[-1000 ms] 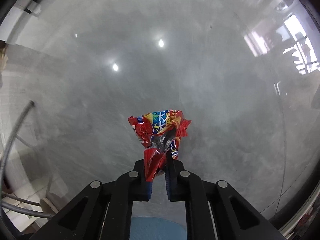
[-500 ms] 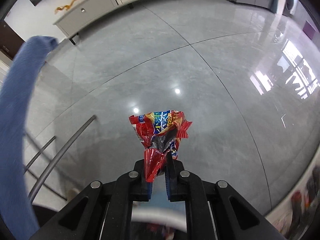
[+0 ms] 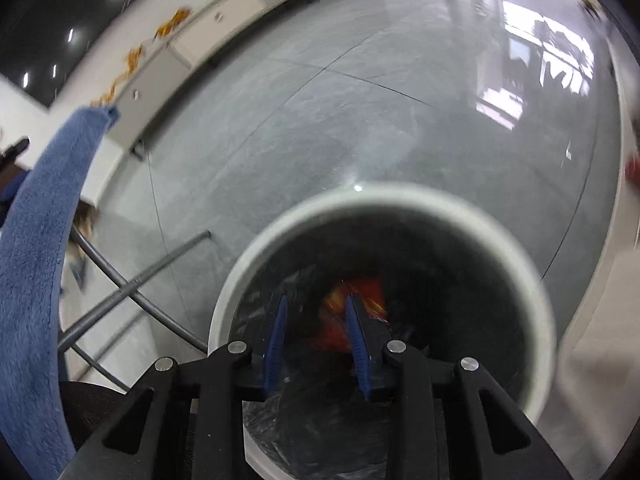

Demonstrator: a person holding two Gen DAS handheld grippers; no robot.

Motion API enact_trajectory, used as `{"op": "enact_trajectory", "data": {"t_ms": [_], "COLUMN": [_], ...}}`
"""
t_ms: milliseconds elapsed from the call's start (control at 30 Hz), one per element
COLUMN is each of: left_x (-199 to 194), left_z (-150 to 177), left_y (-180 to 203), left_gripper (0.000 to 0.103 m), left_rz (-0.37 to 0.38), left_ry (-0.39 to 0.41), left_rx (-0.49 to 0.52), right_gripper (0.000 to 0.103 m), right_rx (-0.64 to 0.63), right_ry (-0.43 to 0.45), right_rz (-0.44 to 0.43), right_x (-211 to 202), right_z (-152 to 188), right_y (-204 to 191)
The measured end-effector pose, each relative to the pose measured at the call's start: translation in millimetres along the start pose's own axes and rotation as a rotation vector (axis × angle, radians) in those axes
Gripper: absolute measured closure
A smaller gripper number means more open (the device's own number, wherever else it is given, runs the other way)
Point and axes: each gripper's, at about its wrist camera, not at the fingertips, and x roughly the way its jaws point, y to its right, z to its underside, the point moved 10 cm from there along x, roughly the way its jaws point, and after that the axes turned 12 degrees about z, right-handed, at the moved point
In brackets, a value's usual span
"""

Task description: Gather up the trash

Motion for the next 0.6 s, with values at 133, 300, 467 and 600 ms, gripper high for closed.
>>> {"op": "enact_trajectory", "data": {"t_ms": [133, 300, 467, 600], "left_x": [0.9, 1.8, 1.0, -2.0], "left_z": [1.5, 0.2, 0.4, 2.0], "left_y": [-0.6, -1.2, -2.3, -2.7], "left_gripper": [0.051, 0.051, 0.051, 0.051], "left_rz": [-0.006, -0.004, -0.003, -0.012], "left_ry": [-0.005, -0.005, -0.004, -0.003], "left_rx": [0.008, 0.007, 0.008, 0.016], "right_gripper": [0.074, 0.059, 0.058, 0.054], "right_rx": [0.074, 0.155, 0.210, 0.258], "right_ry": [0.000, 0.082, 0.094, 0.153], "right_rz": [-0.016, -0.057, -0.064, -0.036], "right_x": [6.6, -12.1, -8.2, -4.6], "right_z": [19.5, -7.7, -22.1, -48.4], "right_y": [14.4, 25.7, 35.9, 41.8]}}
